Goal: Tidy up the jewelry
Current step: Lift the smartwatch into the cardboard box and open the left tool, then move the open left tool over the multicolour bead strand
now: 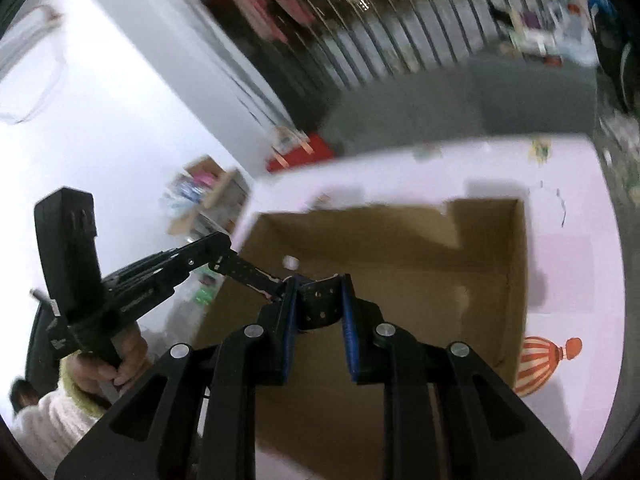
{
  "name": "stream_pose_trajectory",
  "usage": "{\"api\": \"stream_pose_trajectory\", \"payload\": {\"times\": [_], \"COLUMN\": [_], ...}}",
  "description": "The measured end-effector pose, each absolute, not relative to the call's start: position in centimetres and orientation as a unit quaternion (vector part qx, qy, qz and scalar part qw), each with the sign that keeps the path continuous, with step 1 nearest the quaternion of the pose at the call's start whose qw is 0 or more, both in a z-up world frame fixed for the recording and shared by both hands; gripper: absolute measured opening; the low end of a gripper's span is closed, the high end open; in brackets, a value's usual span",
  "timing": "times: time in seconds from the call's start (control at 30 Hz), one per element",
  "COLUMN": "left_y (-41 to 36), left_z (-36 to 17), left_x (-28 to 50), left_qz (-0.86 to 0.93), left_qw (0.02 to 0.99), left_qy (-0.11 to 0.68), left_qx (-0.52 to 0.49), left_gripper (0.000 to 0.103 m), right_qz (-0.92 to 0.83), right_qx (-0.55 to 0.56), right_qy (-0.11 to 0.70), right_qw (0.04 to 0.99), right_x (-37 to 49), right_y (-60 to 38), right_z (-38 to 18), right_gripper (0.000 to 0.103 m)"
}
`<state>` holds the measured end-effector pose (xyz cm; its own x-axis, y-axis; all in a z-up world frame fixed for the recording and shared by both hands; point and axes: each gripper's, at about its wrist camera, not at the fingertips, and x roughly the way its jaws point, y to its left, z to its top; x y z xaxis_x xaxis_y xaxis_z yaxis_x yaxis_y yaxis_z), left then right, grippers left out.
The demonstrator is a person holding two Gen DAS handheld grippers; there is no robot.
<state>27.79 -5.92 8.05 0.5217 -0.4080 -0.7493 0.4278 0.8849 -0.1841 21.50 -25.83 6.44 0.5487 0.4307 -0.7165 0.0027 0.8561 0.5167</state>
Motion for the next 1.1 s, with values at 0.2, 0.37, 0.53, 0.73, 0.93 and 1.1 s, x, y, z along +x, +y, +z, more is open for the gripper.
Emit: {"api": "stream_pose_trajectory", "payload": {"times": [0.2, 0.37, 0.53, 0.73, 0.93, 1.1], "left_y": [-7.7, -6.9, -6.5, -2.1, 3.7, 5.2], "left_z": [2.0, 1.1, 3.4, 7.8, 7.4, 0.4], "left_x": [32.8, 33.5, 31.0, 23.5, 13.4, 9.6], "left_qz": [-0.191, -0.186, -0.175, -0.186, -0.17, -0.143], "left_qw": [0.839, 0.831, 0.854, 0.892, 0.912, 0.883], "left_qy": [0.505, 0.521, 0.484, 0.407, 0.364, 0.439], "left_qx": [0.064, 0.052, 0.069, 0.069, 0.081, 0.086], "left_gripper": [0.002, 0.012, 0.043, 0.073, 0.089, 0.09], "right_qz": [0.092, 0.071, 0.066, 0.067, 0.08, 0.028], "right_qx": [0.238, 0.199, 0.179, 0.135, 0.069, 0.067], "right_qy": [0.528, 0.518, 0.483, 0.373, 0.365, 0.478], "right_qw": [0.81, 0.829, 0.855, 0.915, 0.925, 0.876], "right_x": [25.7, 25.7, 23.9, 14.4, 3.2, 1.3], "right_y": [-26.0, -25.7, -25.5, -25.6, -23.3, -21.7], "right_z": [2.1, 1.6, 4.1, 10.2, 7.9, 0.0], "right_gripper": [0.026, 0.039, 0.047, 0.073, 0.096, 0.096]}}
